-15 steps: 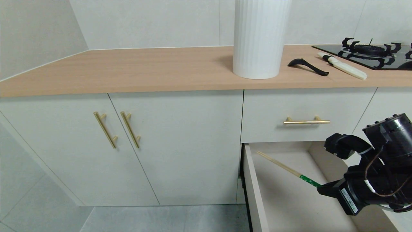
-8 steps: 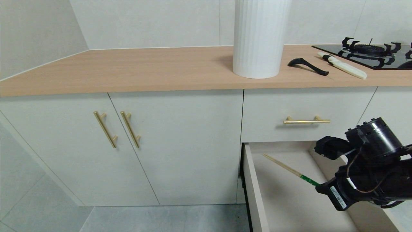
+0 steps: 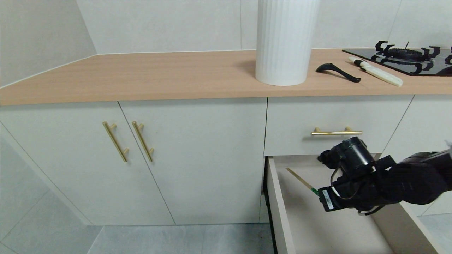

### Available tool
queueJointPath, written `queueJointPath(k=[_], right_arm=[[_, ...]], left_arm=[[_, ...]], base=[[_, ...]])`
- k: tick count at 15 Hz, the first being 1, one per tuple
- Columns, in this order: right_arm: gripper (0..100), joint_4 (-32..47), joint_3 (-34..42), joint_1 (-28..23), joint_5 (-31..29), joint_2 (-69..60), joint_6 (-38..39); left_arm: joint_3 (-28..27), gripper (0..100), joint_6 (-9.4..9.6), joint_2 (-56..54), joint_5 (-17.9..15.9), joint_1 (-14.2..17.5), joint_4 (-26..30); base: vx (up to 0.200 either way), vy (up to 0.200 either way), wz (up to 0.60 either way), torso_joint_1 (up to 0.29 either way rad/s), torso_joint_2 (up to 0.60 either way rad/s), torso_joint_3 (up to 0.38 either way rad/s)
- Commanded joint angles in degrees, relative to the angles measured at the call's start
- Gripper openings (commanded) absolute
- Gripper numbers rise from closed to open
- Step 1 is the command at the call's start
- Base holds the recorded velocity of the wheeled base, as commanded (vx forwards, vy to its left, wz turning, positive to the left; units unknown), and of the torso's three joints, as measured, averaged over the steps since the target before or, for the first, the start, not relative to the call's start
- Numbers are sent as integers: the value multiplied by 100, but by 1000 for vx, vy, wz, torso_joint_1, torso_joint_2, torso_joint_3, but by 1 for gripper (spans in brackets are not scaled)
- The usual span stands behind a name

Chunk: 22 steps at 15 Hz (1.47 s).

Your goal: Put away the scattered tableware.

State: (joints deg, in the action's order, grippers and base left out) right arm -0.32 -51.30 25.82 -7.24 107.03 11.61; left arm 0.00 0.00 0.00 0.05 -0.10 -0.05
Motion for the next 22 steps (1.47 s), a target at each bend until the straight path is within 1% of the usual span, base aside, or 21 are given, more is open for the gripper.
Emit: queueJointPath(k=[1, 2, 4, 5, 6, 11, 13, 16, 22], right_arm=[[0, -364, 32, 99, -14, 784, 114], [0, -425, -3, 134, -14, 942, 158], [0, -566, -91, 222, -41, 1144, 527], [0, -601, -196, 266, -128, 1267, 799], [0, -610, -232, 266, -216, 1382, 843], [0, -619, -372, 301, -506, 1830, 870], [0, -645, -390, 310, -515, 2032, 870], [0, -961, -407, 310, -647, 2357, 870], [0, -988, -425, 310, -647, 2410, 870]], left_arm=[[0, 100, 0, 0, 4, 1, 5], [0, 100, 0, 0, 4, 1, -4], [0, 100, 0, 0, 4, 1, -4], [0, 100, 0, 0, 4, 1, 5], [0, 100, 0, 0, 4, 1, 5], [0, 100, 0, 0, 4, 1, 5], [0, 100, 0, 0, 4, 1, 5], [0, 100, 0, 9, 4, 1, 5], [0, 100, 0, 9, 4, 1, 5]], base=[[0, 0, 0, 0, 0, 0], [0, 0, 0, 0, 0, 0], [0, 0, 0, 0, 0, 0], [0, 0, 0, 0, 0, 0], [0, 0, 0, 0, 0, 0], [0, 0, 0, 0, 0, 0], [0, 0, 0, 0, 0, 0], [0, 0, 0, 0, 0, 0], [0, 0, 0, 0, 0, 0]])
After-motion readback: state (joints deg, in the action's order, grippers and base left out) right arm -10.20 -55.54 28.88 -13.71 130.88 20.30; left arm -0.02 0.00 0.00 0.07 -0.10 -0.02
